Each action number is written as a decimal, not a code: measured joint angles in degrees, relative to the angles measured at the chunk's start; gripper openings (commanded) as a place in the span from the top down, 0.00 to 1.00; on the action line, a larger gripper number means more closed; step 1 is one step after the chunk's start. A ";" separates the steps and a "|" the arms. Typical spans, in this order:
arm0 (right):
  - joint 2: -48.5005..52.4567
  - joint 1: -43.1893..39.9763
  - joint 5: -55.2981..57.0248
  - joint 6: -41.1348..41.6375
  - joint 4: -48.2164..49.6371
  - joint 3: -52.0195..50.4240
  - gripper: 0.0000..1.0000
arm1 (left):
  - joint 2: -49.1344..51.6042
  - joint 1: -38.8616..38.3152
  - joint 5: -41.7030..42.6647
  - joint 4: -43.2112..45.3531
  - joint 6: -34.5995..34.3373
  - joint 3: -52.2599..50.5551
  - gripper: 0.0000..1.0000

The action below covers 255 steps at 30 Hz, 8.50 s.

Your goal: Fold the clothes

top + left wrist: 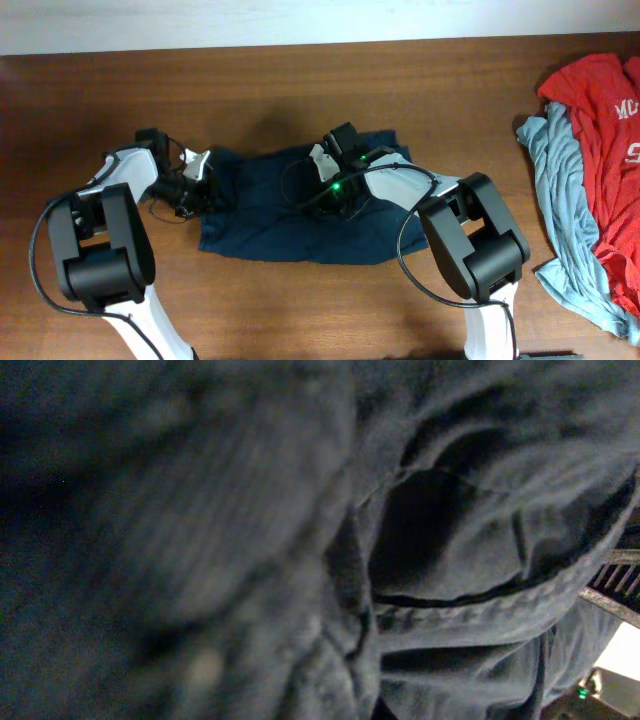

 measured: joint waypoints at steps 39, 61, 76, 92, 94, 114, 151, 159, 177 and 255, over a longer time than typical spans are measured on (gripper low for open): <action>-17.70 -10.34 8.39 -1.62 -11.80 -1.27 0.96 | -2.08 -29.97 -66.25 -32.59 -33.20 24.04 0.99; -17.70 -18.25 9.11 4.92 -13.31 -1.27 0.96 | -2.71 -30.23 -72.89 -43.01 -34.42 35.74 0.99; -17.70 -19.41 9.33 5.35 -13.68 -1.27 0.96 | -2.51 -39.26 -68.70 -30.93 -33.79 35.93 0.99; -17.70 -25.49 13.90 6.82 -19.39 -1.27 0.96 | 2.47 -44.37 -68.41 -32.44 -36.17 36.57 0.99; -17.70 -26.14 12.50 5.64 -18.43 -1.27 0.96 | 2.47 -43.52 -69.90 -34.25 -36.24 37.31 1.00; -5.40 -10.12 -1.38 7.04 -0.07 -1.38 0.96 | 2.49 -36.63 -63.41 -38.47 -34.62 52.46 0.99; -11.32 -30.49 -9.94 -13.35 -12.39 -1.38 0.96 | 1.66 -17.62 -29.35 -26.64 -9.46 52.48 0.99; -11.32 -30.49 -9.97 -13.35 -12.92 -1.38 0.96 | -0.94 -12.39 -40.76 -35.65 -10.78 52.48 0.99; -11.32 -30.49 -10.10 -13.40 -14.14 -1.38 0.96 | 6.64 -31.91 -55.67 -30.56 -23.10 52.89 0.99; -11.32 -30.49 -6.97 -13.55 -17.46 -1.38 0.96 | 24.15 -31.58 -65.26 -43.17 -38.05 77.61 0.91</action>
